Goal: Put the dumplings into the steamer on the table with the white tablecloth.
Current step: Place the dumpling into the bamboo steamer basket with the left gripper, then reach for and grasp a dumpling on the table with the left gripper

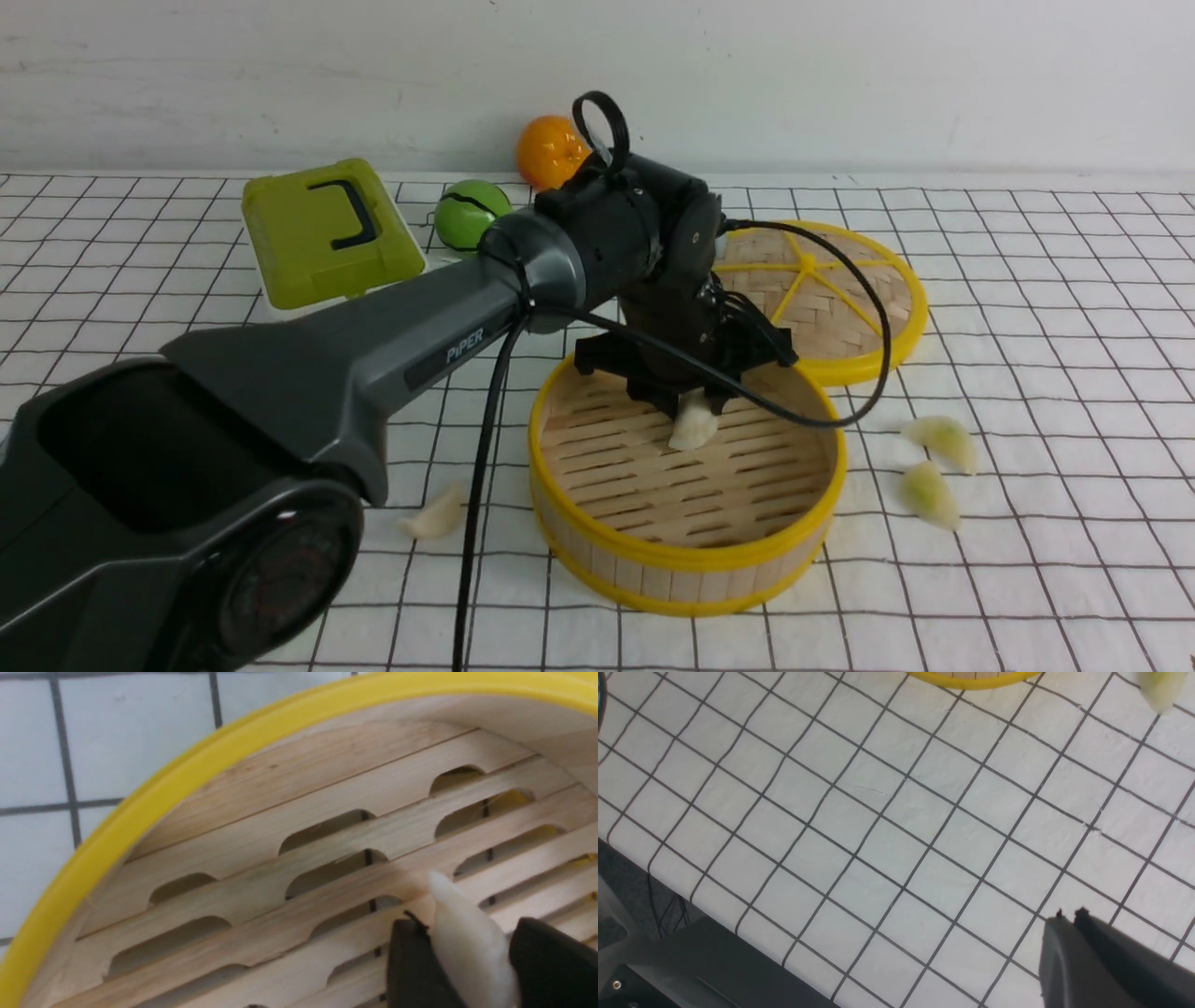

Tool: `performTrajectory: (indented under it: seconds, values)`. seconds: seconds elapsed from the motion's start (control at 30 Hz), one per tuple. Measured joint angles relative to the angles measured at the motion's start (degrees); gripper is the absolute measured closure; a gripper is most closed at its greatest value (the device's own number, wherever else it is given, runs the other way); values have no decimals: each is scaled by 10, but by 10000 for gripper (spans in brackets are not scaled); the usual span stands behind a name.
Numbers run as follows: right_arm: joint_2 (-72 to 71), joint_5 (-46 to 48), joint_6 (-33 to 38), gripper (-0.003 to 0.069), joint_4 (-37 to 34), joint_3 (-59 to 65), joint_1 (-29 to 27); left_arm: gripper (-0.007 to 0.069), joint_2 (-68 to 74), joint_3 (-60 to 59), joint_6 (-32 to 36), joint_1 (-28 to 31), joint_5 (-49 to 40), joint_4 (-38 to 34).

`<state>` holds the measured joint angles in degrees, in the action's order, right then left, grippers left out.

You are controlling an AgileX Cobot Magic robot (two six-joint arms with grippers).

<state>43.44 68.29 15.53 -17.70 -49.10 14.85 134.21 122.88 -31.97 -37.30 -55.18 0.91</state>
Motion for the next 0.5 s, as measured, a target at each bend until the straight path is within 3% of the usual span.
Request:
performTrajectory:
  seconds: [0.13,0.23,0.37,0.5]
  values:
    - [0,0,0,638,-1,0,0,106,1,104,51,0,-117,28]
    - [0,-2,0,632,-1,0,0,37,-27,151,67,5,-149,39]
    - [0,-5,0,628,-1,0,0,29,-109,133,84,18,-158,39]
    - [0,-10,0,622,-4,0,0,76,-226,-2,118,52,-158,43]
